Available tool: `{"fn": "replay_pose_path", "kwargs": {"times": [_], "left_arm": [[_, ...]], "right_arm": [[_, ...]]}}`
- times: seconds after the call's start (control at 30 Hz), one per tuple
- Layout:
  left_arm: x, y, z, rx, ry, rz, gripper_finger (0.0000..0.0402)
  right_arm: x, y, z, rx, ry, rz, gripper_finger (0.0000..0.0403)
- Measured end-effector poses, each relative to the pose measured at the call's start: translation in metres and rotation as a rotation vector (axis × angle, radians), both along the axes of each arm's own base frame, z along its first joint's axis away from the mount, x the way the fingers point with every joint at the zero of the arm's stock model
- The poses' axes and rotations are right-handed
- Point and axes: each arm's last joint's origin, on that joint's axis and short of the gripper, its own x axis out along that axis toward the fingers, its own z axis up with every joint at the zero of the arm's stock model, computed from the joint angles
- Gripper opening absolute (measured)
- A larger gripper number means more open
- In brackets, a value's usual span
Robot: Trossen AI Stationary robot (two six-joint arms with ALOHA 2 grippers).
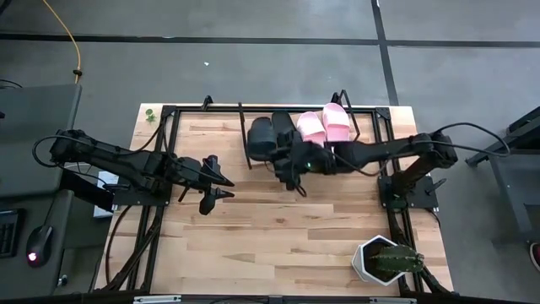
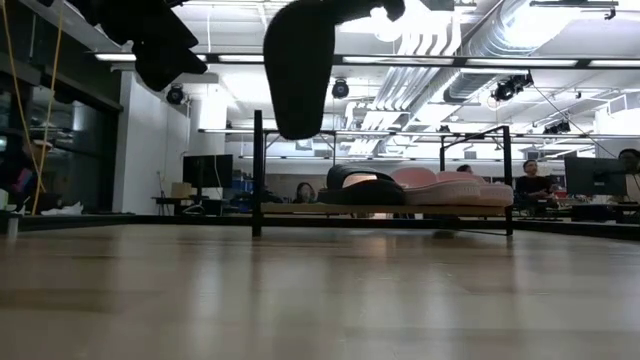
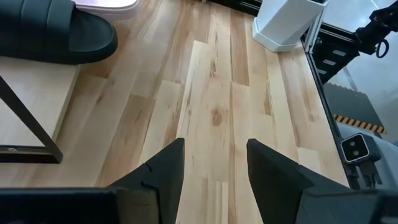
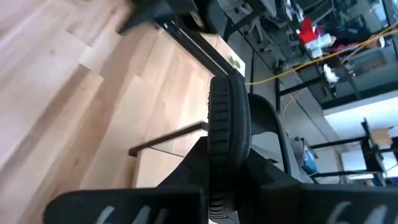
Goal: Pick and place slides into the shelf
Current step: Put the black slide on the shelf
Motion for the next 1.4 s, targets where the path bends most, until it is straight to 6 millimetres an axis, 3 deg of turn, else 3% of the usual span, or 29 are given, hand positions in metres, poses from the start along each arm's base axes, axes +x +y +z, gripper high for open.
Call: {"fn": "replay_pose_path", "kwargs": {"times": [0.27, 0.53, 0.73, 1.4], "left_arm": [[0.0, 0.0, 0.0, 0.003, 0.002, -0.002, 0.0156], [0.0, 0.0, 0.0, 0.007, 0.002, -0.005, 0.0156], [0.0, 0.0, 0.0, 0.01, 0.002, -0.005, 0.0156], [0.0, 0.0, 0.0, 0.024, 0.002, -0.011, 0.0156]], "right_arm": [[0.001, -0.047, -0.001, 0.091, 0.0, 0.003, 0.0016], [-0.002, -0.077, -0.001, 0.129, -0.004, -0.008, 0.0015], [0.0, -0.09, -0.003, 0.161, -0.014, 0.014, 0.0015], [0.025, -0.124, -0.047, 0.235, 0.033, 0.025, 0.0015]]}}
